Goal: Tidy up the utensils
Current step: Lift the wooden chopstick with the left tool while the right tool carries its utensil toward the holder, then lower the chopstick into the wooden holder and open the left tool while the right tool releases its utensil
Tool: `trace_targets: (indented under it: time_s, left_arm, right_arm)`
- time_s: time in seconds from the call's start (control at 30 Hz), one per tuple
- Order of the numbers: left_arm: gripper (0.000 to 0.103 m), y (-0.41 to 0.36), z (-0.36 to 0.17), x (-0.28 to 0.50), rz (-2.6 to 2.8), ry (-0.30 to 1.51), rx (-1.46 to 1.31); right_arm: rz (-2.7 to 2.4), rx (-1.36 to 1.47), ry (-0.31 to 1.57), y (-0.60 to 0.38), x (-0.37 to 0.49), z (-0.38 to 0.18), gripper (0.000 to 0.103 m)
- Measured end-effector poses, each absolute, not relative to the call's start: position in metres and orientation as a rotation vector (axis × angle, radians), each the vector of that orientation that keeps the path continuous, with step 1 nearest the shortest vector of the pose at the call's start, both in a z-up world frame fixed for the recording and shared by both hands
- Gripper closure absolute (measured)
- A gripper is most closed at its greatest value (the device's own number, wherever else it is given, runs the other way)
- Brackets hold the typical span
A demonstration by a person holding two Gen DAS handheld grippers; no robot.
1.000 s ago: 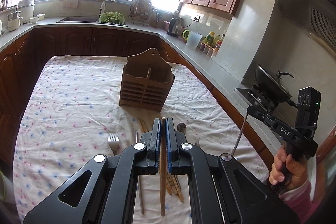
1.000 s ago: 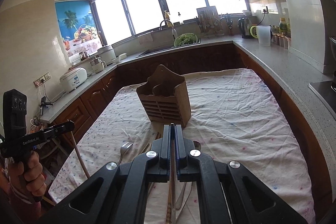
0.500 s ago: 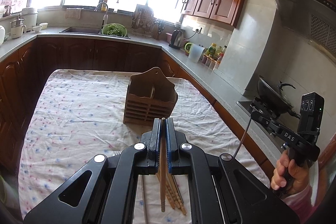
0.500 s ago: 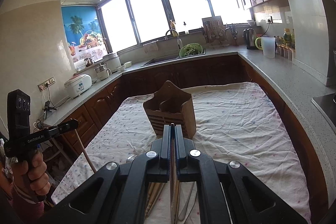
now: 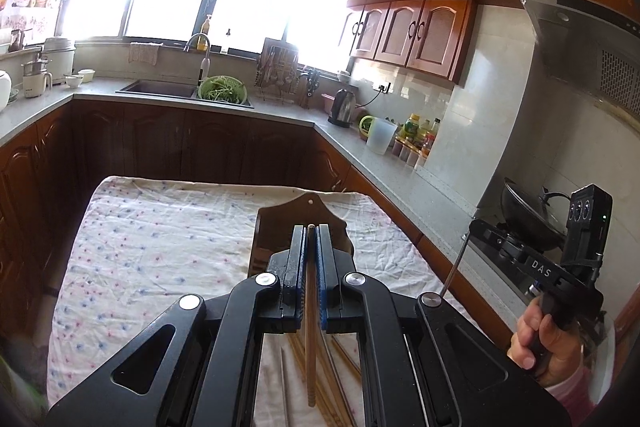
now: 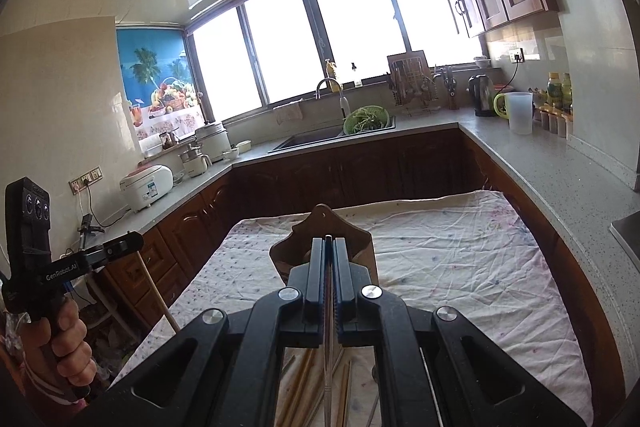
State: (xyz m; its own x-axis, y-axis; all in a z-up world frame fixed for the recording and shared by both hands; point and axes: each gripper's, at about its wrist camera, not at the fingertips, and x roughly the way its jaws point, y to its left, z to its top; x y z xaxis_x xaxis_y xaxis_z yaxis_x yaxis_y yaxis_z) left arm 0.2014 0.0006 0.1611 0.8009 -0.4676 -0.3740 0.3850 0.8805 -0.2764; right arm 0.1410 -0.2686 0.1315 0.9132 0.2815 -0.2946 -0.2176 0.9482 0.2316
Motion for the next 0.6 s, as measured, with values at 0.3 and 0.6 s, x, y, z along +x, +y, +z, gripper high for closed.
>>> trace_targets:
  time_s: [0.3,0.6]
  left_arm:
    - [0.099,0.002,0.198,0.266,-0.437,0.363,-0.192]
    - [0.099,-0.006,0.219,0.340,-0.401,0.294,-0.199]
  right_arm:
    - [0.254,0.226,0.244,-0.265,0.206,0.168,0.100]
    - [0.246,0.255,0.193,-0.266,0.280,0.190,0.100]
